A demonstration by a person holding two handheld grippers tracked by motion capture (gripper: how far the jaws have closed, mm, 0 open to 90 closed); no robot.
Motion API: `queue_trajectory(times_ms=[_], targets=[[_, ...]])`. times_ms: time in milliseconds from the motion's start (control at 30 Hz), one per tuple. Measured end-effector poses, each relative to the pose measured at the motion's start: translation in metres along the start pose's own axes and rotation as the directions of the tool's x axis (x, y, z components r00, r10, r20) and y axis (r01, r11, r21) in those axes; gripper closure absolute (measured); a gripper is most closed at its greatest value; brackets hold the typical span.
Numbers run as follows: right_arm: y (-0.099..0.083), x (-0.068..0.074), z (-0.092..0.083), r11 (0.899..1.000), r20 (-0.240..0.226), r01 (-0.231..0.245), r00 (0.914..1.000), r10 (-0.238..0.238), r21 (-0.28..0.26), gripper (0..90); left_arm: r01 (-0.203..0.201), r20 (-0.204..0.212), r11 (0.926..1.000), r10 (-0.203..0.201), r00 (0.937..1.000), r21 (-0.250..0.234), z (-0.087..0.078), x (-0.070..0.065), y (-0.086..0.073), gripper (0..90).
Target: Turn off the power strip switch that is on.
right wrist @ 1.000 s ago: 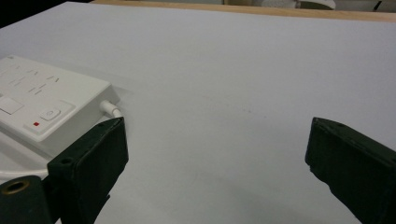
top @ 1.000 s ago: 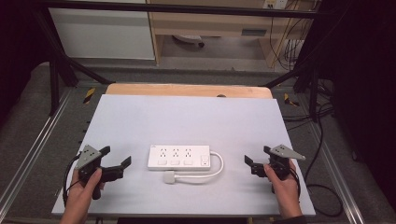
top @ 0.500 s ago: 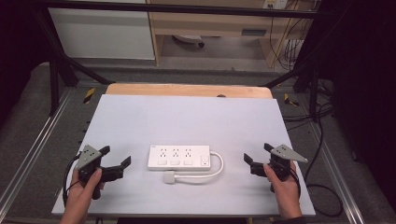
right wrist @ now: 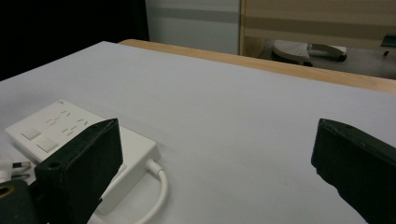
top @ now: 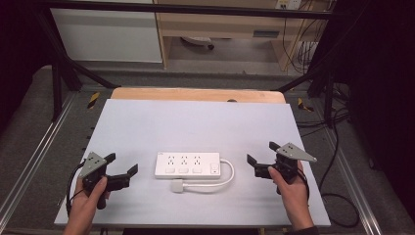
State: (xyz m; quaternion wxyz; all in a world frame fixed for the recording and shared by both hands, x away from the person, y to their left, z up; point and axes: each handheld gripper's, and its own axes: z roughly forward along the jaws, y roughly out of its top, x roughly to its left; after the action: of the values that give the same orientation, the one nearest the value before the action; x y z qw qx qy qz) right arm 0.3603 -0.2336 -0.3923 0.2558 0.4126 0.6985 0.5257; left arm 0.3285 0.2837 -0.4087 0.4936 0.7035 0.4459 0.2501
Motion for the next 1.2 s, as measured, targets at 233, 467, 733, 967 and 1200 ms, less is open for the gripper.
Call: queue_trajectory(times_ms=[233, 467, 733, 967, 1200], targets=[[0.01, 0.011, 0.005, 1.0, -0.026, 0.011, 0.9996, -0.011, 0.004, 3.0, 0.007, 0.005, 1.0, -0.007, 1.0, 0.006, 0.0, 0.0, 0.0, 5.5], [0.025, 0.018, 0.009, 1.0, -0.052, 0.014, 0.9986, -0.015, -0.012, 4.2, 0.003, 0.016, 1.0, -0.004, 0.9999, 0.009, 0.0, -0.001, 0.0, 5.5], [0.036, 0.027, 0.019, 0.999, -0.06, 0.022, 0.9979, -0.023, -0.024, 4.2, 0.006, 0.012, 1.0, -0.006, 0.9999, 0.005, 0.0, 0.0, 0.0, 5.4], [0.039, 0.036, 0.028, 0.999, -0.069, 0.036, 0.9969, -0.037, -0.021, 8.5, 0.001, 0.012, 0.9999, -0.001, 0.9999, 0.011, 0.0, -0.001, 0.0, 5.4], [0.042, 0.04, 0.03, 0.998, -0.069, 0.046, 0.9965, -0.048, -0.03, 22.4, 0.001, 0.012, 0.9999, -0.001, 0.9999, 0.013, 0.0, -0.001, -0.001, 5.4]])
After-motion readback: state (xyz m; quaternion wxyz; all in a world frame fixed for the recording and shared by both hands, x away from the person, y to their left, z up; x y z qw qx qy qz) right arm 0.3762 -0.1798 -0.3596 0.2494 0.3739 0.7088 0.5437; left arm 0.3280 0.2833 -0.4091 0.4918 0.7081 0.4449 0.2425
